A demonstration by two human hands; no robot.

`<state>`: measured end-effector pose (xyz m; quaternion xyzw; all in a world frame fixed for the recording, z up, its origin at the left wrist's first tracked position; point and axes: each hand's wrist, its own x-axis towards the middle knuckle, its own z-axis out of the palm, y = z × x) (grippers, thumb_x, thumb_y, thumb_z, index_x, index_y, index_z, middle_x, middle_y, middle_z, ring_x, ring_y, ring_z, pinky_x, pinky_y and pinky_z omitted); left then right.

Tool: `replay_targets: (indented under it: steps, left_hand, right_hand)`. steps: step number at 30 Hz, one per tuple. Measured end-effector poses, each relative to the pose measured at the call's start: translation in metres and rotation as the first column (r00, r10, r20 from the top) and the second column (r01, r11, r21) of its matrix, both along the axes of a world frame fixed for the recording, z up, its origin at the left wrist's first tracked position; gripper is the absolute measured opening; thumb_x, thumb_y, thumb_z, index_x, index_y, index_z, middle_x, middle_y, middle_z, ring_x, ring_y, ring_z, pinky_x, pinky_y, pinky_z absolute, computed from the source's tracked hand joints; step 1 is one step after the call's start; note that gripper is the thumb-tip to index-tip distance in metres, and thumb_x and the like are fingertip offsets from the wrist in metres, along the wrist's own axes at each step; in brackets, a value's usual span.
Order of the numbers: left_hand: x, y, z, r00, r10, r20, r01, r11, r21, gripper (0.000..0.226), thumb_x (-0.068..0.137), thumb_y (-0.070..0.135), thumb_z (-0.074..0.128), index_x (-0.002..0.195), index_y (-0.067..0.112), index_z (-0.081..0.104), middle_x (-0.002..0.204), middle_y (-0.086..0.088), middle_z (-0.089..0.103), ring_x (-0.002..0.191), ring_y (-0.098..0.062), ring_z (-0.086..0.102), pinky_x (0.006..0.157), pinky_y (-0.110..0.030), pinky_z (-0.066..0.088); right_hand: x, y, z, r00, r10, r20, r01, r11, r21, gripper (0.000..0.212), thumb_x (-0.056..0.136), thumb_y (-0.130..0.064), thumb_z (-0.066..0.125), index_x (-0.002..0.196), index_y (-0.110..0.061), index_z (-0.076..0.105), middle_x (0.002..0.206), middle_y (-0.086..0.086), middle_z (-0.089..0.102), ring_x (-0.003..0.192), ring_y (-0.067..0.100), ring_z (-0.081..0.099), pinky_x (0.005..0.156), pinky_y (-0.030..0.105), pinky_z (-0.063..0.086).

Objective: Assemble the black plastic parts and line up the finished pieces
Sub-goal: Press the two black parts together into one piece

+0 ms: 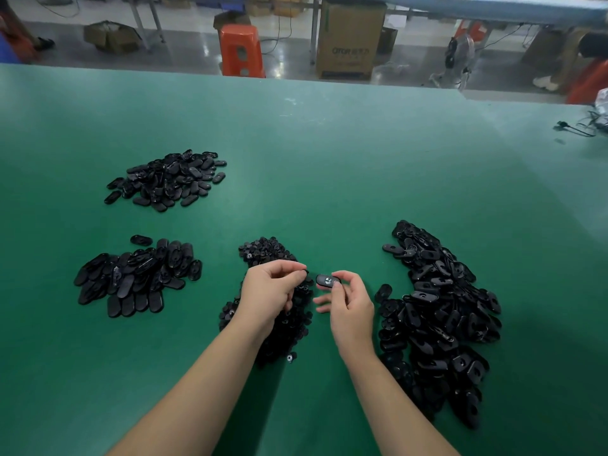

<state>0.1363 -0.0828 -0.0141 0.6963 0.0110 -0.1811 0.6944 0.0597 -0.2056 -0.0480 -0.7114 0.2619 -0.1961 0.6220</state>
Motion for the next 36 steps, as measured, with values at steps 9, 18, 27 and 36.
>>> replay_targets:
  steps: [9,18,27,36]
  left_hand:
    - [-0.006,-0.025,0.001,0.998,-0.018,-0.056,0.024,0.994,0.105,0.013,0.086,0.004,0.071,0.078,0.013,0.077,0.052,0.001,0.061,0.037,-0.013,0.039,0.04,-0.025,0.036]
    - [-0.011,-0.035,0.007,0.989,-0.092,0.113,0.043,0.925,0.378,0.012,0.083,0.011,0.072,0.075,0.02,0.073,0.067,0.002,0.072,0.035,-0.012,0.052,0.039,-0.02,0.04]
    - [-0.01,-0.037,0.016,0.958,-0.197,0.21,0.063,0.855,0.514,0.013,0.082,0.018,0.074,0.072,0.024,0.071,0.065,0.008,0.068,0.05,0.0,0.052,0.05,-0.013,0.039]
    - [-0.007,-0.036,0.011,0.977,-0.187,0.098,0.146,0.933,0.329,0.01,0.081,0.012,0.082,0.084,0.019,0.076,0.068,0.009,0.067,0.061,-0.004,0.058,0.059,-0.013,0.044]
  right_hand:
    - [-0.001,-0.001,0.001,1.0,0.011,-0.002,-0.011,1.0,-0.013,0.025,0.097,-0.015,0.047,0.098,-0.036,0.06,0.081,-0.008,0.075,0.069,0.016,0.074,0.069,0.045,0.061]
    - [-0.003,-0.003,0.004,0.998,0.011,-0.054,-0.017,0.995,-0.096,0.025,0.1,-0.013,0.051,0.101,-0.035,0.063,0.094,-0.025,0.07,0.084,0.004,0.068,0.078,0.039,0.058]
    - [-0.003,-0.004,0.005,1.0,-0.001,-0.001,0.001,1.0,-0.02,0.026,0.101,-0.009,0.05,0.097,-0.031,0.062,0.087,-0.019,0.072,0.069,0.002,0.068,0.061,0.016,0.051]
    - [-0.002,-0.006,-0.002,0.999,-0.006,0.033,0.002,0.994,0.108,0.025,0.102,-0.007,0.046,0.096,-0.027,0.06,0.07,-0.003,0.067,0.058,0.014,0.06,0.062,0.039,0.054]
